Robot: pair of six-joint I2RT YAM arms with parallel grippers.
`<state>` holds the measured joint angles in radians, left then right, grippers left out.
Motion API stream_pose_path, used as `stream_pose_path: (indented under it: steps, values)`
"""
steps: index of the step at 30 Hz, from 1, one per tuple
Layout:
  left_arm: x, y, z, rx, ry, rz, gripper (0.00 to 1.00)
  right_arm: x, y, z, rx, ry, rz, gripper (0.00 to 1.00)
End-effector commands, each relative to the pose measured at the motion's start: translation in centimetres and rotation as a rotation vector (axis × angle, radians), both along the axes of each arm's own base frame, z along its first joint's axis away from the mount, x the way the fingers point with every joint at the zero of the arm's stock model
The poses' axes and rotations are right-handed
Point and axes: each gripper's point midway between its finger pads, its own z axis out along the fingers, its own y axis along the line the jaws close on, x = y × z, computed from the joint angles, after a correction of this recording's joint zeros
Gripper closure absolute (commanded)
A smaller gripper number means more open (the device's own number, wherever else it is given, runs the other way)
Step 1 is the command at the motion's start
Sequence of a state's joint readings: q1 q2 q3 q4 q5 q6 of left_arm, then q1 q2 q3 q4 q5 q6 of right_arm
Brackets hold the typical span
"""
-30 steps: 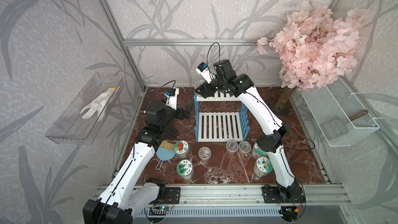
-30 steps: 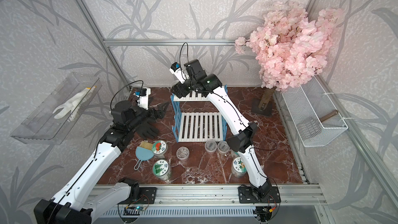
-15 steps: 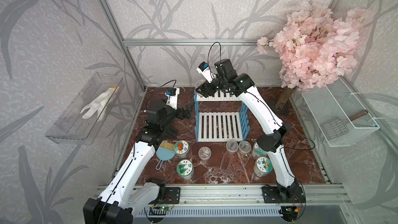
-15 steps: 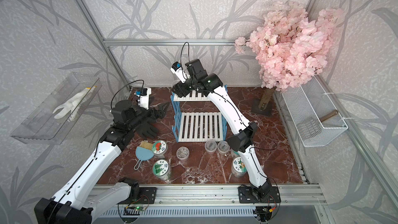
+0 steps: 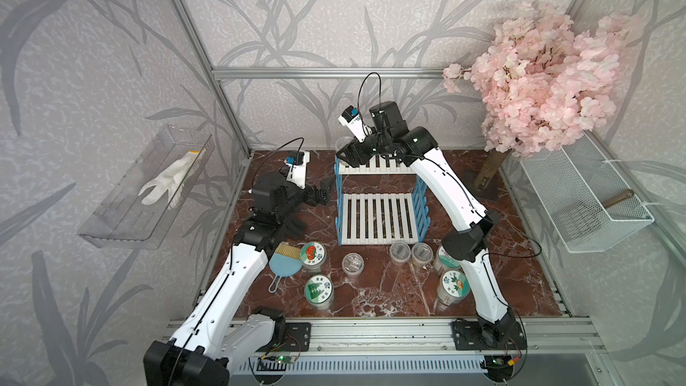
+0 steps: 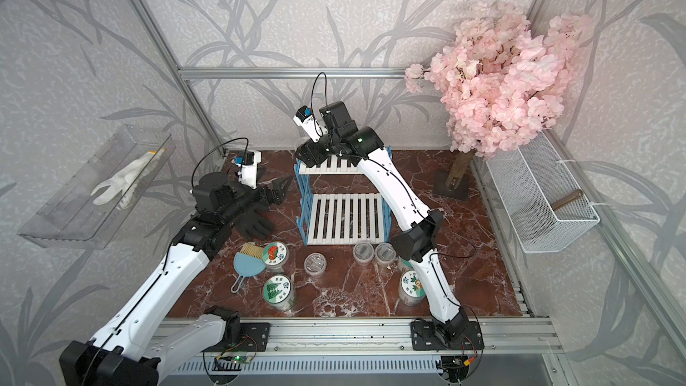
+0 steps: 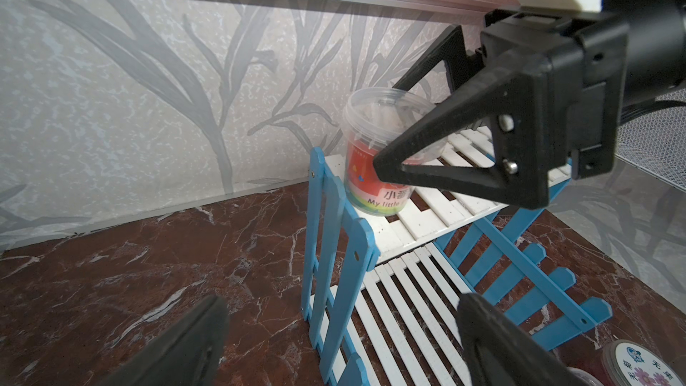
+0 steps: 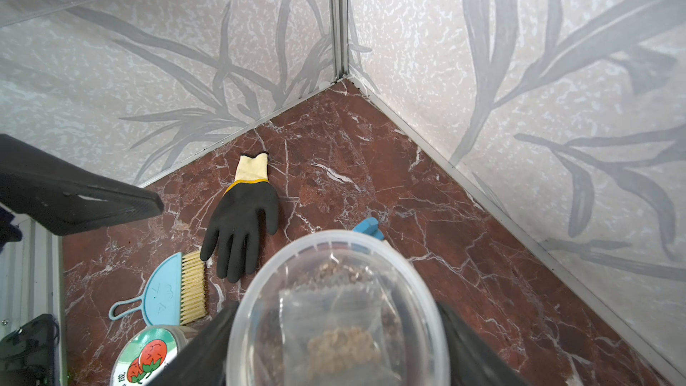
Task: Place the seed container on the shelf
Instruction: Place the seed jar on the shelf.
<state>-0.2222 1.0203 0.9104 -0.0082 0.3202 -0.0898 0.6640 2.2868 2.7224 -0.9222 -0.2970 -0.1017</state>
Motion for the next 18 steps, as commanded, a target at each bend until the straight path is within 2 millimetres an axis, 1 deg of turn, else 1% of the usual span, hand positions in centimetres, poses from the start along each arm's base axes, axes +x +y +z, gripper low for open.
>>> stream_pose_path:
  steps: [1, 8, 15, 18]
  values:
    - [0.0, -0.1, 1.3, -0.010, -0.024, -0.008, 0.00, 0.6, -0.1, -1.5, -0.029, 0.019, -0.012, 0.16]
    - [-0.1, -0.1, 1.4, -0.010, -0.023, -0.012, 0.00, 0.1, -0.4, -0.6, -0.017, 0.014, -0.009, 0.11]
    - [-0.2, -0.1, 1.5, -0.014, -0.021, -0.015, 0.00, -0.3, -0.7, -0.3, -0.019, 0.020, -0.005, 0.01]
    - [-0.6, -0.7, 1.6, -0.023, -0.020, -0.054, 0.00, -0.9, -0.7, 0.3, -0.007, 0.024, 0.011, 0.01]
